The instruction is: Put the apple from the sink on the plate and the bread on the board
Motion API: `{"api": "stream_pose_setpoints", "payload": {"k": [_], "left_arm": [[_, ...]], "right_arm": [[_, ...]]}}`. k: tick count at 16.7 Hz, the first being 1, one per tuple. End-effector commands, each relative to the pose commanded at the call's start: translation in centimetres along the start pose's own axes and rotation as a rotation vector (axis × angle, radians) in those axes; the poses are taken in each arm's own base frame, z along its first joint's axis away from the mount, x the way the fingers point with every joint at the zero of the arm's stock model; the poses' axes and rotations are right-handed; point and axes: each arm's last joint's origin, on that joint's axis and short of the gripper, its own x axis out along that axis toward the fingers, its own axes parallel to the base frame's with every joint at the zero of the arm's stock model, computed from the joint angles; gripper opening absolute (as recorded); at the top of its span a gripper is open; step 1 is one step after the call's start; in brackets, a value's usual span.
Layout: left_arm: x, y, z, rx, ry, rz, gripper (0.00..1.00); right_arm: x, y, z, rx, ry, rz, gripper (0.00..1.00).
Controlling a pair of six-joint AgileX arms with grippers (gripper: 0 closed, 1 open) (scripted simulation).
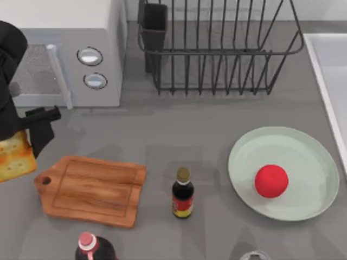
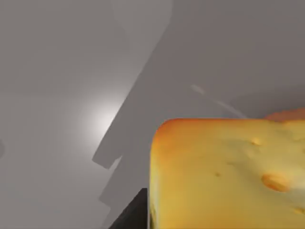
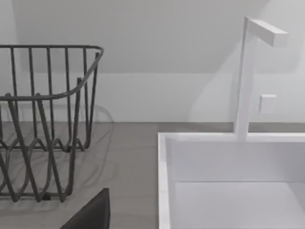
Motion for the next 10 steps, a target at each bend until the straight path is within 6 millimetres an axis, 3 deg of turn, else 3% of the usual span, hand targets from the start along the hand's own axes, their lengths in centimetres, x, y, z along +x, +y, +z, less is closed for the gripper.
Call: {"api": "stream_pose_setpoints", "payload": {"k": [10], "left_arm": [[-0.2, -5.7, -4.0, -0.871, 0.035, -0.054, 0.00]], "right_arm": [[0.0, 0.0, 0.0, 0.000, 0.000, 0.000, 1.00]]}}
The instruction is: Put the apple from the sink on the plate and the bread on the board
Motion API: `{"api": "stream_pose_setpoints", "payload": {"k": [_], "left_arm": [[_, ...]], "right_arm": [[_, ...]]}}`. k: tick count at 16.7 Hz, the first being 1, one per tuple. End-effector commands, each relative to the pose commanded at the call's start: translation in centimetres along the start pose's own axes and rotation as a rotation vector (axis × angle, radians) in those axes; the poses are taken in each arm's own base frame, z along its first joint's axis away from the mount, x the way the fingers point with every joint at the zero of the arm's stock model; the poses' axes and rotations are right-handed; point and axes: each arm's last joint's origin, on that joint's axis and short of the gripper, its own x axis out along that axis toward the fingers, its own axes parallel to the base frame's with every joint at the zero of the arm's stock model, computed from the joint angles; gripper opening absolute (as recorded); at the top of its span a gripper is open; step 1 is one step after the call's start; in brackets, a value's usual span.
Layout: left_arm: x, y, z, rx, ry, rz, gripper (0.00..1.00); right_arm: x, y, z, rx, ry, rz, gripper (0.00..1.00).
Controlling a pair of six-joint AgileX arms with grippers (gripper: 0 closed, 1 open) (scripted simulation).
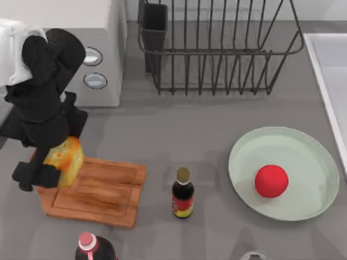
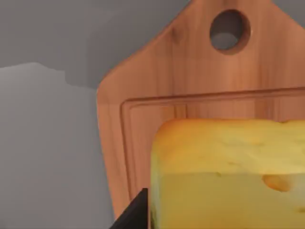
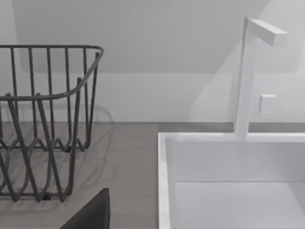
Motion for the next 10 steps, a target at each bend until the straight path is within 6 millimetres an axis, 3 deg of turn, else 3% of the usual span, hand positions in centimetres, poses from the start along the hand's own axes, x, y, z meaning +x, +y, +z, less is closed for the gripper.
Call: {"api": "stream_pose_setpoints", "payload": {"k": [5, 10], "left_arm": [[-0.4, -0.1, -1.9, -0.219, 0.036, -0.006, 0.00], [-0.4, -0.1, -2.1, -0.248, 0.043, -0.005, 0.00]], "right_arm": [[0.0, 0.0, 0.0, 0.000, 0.000, 0.000, 1.00], [0.0, 0.0, 0.0, 0.000, 0.000, 0.000, 1.00]]}}
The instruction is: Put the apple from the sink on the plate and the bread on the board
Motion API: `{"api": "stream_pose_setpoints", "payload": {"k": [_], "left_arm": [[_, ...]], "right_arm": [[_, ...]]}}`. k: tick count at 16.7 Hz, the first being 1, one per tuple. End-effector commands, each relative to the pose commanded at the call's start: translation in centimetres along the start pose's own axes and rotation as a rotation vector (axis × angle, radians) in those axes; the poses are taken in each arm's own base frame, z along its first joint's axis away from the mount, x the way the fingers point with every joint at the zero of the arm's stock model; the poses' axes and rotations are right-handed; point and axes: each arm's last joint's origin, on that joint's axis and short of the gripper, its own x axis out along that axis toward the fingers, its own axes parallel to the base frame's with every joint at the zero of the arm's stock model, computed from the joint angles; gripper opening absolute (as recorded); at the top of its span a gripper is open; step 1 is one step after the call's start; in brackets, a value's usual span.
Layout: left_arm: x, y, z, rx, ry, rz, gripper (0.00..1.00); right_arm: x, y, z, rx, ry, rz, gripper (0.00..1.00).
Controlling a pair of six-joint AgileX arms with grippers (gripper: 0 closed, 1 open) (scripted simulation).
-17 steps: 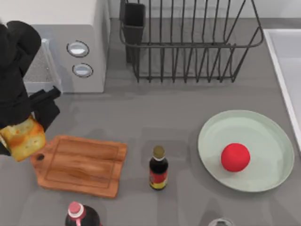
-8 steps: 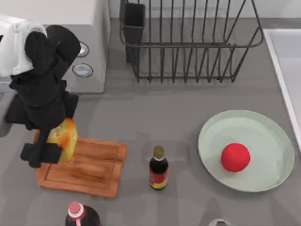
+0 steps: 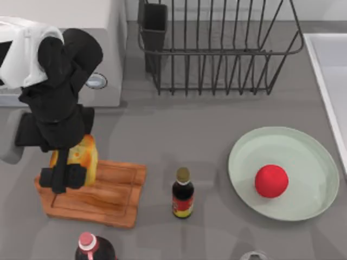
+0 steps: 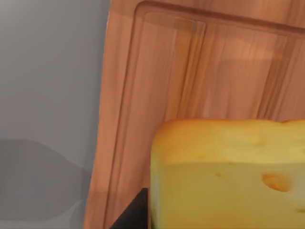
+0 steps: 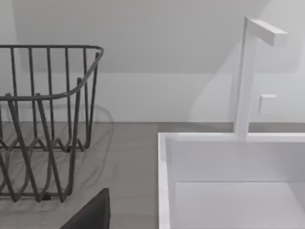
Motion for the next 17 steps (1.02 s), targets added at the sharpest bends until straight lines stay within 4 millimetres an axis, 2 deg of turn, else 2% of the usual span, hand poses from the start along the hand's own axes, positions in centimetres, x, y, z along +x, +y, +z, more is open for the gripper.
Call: {"api": "stream_pose_setpoints", "payload": {"k": [5, 17], "left_arm": [[0.4, 0.0, 0.2, -0.002, -0.002, 0.003, 0.00], [4.3, -0.1, 0.0, 0.000, 0.002, -0.005, 0.00]], "right_arm": [[0.0, 0.0, 0.0, 0.000, 0.000, 0.000, 1.00], [0.0, 0.0, 0.0, 0.000, 0.000, 0.000, 1.00]]}}
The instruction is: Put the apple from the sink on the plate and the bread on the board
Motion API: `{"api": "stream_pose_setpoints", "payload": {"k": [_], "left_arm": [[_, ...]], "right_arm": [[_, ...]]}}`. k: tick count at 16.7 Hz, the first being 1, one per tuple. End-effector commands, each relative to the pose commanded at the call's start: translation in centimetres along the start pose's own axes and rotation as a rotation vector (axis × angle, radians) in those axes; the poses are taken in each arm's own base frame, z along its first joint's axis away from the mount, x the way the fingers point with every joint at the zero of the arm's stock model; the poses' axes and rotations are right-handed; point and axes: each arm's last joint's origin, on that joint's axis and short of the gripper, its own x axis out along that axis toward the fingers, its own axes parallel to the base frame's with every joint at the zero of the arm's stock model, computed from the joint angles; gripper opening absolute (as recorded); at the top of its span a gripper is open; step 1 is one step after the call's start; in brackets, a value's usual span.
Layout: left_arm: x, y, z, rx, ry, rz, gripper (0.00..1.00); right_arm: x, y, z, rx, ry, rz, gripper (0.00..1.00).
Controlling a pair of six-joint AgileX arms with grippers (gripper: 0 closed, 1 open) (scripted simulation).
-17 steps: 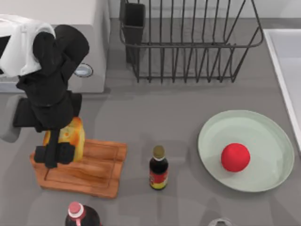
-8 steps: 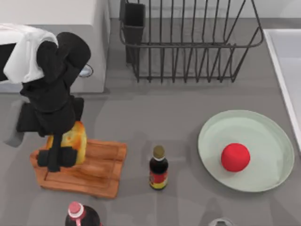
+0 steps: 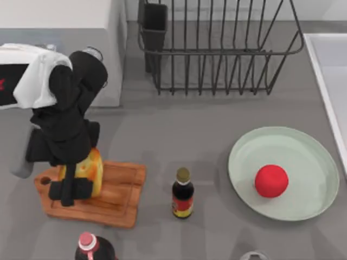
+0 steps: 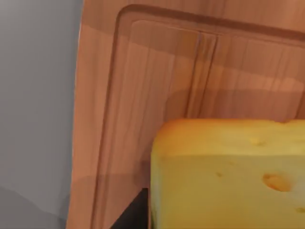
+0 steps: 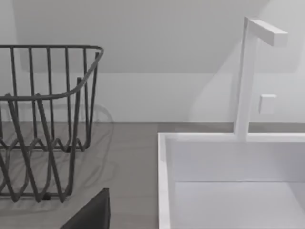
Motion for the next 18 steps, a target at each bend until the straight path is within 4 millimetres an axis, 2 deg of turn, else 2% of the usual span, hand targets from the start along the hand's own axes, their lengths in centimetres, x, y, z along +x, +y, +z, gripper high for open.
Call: {"api": "stream_pose_setpoints", "payload": {"k": [4, 17, 18], "left_arm": [[0.20, 0.04, 0.02, 0.000, -0.002, 0.005, 0.00], [0.20, 0.04, 0.02, 0.000, -0.002, 0.005, 0.98], [0.20, 0.04, 0.02, 0.000, -0.002, 0.005, 1.00]], "right_arm": [[0.00, 0.00, 0.00, 0.000, 0.000, 0.000, 1.00], [0.00, 0.00, 0.00, 0.000, 0.000, 0.000, 1.00], [0.00, 0.00, 0.00, 0.000, 0.000, 0.000, 1.00]]}}
